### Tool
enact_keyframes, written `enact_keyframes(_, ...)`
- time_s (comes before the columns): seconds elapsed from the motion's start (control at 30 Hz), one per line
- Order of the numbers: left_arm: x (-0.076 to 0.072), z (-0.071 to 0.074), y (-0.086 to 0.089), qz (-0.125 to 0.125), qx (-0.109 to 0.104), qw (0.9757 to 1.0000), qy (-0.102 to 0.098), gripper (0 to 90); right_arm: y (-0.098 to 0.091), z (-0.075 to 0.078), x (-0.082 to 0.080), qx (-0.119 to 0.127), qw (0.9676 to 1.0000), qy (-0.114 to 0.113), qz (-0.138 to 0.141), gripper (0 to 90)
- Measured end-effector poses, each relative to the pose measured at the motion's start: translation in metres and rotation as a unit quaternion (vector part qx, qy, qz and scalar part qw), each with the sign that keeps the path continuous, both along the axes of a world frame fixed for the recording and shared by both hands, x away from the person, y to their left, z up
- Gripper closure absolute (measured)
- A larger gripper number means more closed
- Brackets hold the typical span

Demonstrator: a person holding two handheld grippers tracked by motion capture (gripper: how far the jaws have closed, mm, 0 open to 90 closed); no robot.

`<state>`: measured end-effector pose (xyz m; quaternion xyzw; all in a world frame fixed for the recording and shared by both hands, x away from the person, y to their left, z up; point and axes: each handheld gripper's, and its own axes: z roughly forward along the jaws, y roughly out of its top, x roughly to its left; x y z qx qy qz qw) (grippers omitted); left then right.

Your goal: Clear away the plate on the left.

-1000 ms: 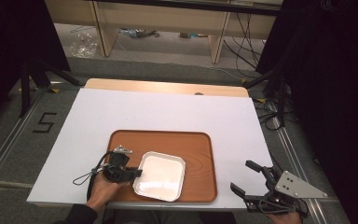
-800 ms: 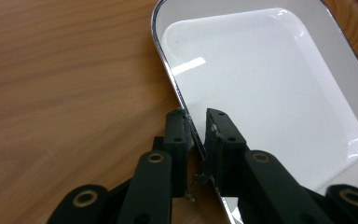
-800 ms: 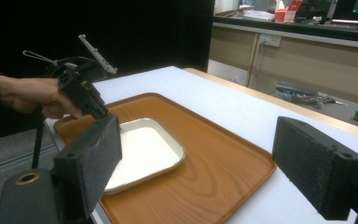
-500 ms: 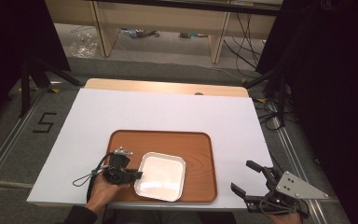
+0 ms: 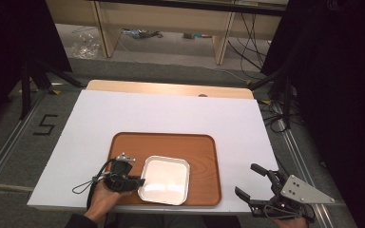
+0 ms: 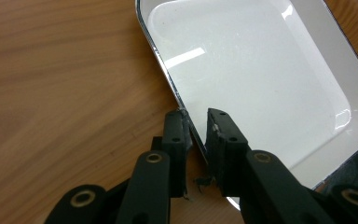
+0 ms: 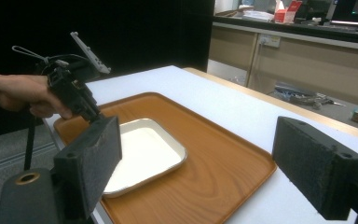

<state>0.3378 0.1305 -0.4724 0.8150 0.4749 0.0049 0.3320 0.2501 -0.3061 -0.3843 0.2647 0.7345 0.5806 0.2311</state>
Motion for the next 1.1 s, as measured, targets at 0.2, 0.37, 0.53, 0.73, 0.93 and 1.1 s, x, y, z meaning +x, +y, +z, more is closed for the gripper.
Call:
enact_keyframes(0.2, -0.006, 0.002, -0.002, 0.005, 0.005, 1.0000, 0.004, 76.2, 0.000, 0.000, 0.000, 0.000, 1.0000, 0.000, 0.003, 16.6)
enact_keyframes(0.37, -0.010, 0.003, 0.000, -0.007, 0.005, 0.9999, 0.014, 75.8, 0.000, 0.000, 0.001, -0.002, 0.9999, -0.013, -0.001, 16.6)
enact_keyframes(0.53, -0.012, 0.004, 0.001, -0.004, 0.003, 0.9998, 0.018, 75.1, 0.000, 0.000, 0.001, -0.003, 0.9999, -0.013, -0.001, 16.6)
enact_keyframes(0.73, -0.014, 0.003, 0.000, 0.002, -0.003, 0.9998, 0.019, 74.4, 0.000, 0.000, 0.001, -0.003, 0.9999, -0.013, -0.001, 16.6)
enact_keyframes(0.93, -0.013, 0.008, 0.004, 0.013, -0.011, 0.9999, 0.004, 63.9, 0.000, 0.000, 0.001, -0.003, 0.9999, -0.012, -0.001, 16.6)
enact_keyframes(1.1, -0.013, 0.014, 0.007, 0.021, -0.003, 0.9998, -0.002, 43.3, 0.000, 0.000, 0.001, -0.003, 0.9999, -0.013, 0.000, 16.6)
